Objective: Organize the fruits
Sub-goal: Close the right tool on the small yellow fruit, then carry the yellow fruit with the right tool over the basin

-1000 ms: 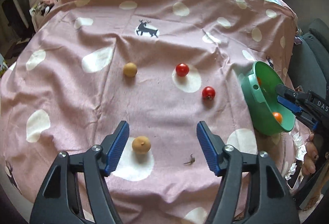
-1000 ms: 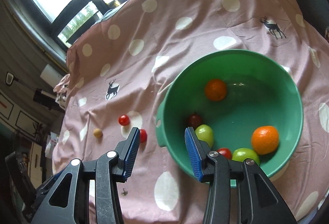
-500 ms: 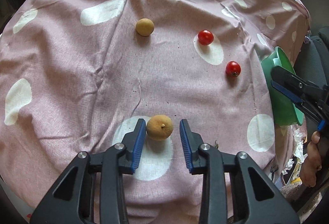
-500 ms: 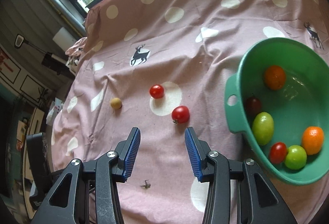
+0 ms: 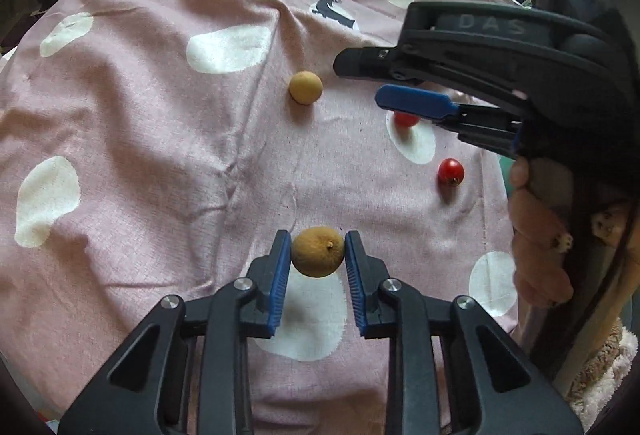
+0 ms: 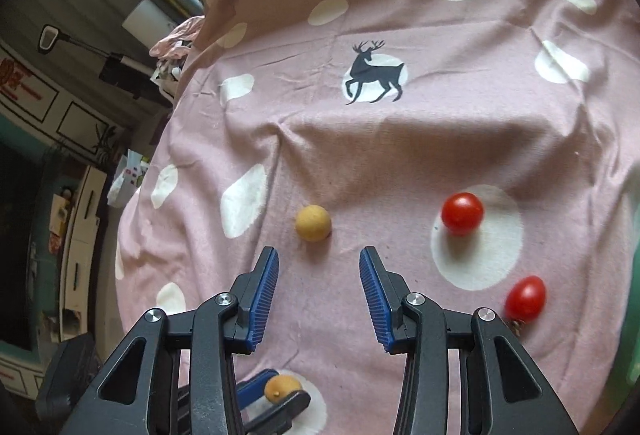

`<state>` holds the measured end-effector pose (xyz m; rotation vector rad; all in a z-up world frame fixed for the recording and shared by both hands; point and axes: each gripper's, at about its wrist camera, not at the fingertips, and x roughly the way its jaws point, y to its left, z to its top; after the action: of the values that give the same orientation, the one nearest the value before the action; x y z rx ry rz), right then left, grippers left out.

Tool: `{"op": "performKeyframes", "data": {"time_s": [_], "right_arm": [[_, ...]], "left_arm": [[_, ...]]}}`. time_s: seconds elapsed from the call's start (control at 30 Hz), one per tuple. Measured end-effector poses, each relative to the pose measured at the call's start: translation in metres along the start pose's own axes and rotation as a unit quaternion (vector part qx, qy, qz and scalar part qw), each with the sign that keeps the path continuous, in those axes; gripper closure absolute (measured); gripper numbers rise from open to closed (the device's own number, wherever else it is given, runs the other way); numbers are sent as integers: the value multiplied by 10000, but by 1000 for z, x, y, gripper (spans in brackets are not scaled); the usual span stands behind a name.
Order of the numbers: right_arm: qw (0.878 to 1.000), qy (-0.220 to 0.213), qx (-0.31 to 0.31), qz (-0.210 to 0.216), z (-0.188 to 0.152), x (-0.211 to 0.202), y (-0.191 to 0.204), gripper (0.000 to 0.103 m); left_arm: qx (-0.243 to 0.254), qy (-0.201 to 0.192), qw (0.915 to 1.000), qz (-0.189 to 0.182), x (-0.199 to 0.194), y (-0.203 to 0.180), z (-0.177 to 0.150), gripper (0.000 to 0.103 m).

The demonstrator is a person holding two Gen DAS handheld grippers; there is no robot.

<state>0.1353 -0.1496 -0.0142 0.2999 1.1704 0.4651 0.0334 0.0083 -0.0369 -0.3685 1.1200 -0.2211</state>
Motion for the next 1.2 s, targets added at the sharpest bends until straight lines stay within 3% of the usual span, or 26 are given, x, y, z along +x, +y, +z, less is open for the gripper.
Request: {"op": "performKeyframes", "data": {"time_s": [0.13, 0.2, 0.37, 0.43, 0.6, 0.8, 1.2], "right_arm": [[9999, 56, 42, -85, 12, 20, 6, 60], [9996, 133, -10, -234, 14, 29, 9, 66], [9991, 195, -23, -378, 17, 48, 12, 67], [9989, 238, -6, -413, 17, 55, 12, 74], [9984, 135, -123, -539, 14, 55, 15, 74], [9990, -116, -103, -428, -3, 18, 7, 74], [9971, -465, 137, -591, -80, -57, -33, 74]], "left_arm": [[-124, -213, 9995, 207, -11, 13, 4, 76], [-207, -279, 9992, 185, -16, 19, 6, 76], [-261, -379, 9989, 66, -21, 21, 9, 76], [-227, -427, 9988, 47, -24, 20, 9, 76], [-176, -445, 9989, -29, -22, 12, 8, 76], [-41, -485, 9988, -110, -23, 5, 5, 76], [504, -560, 9971, -124, -14, -27, -7, 76]]}}
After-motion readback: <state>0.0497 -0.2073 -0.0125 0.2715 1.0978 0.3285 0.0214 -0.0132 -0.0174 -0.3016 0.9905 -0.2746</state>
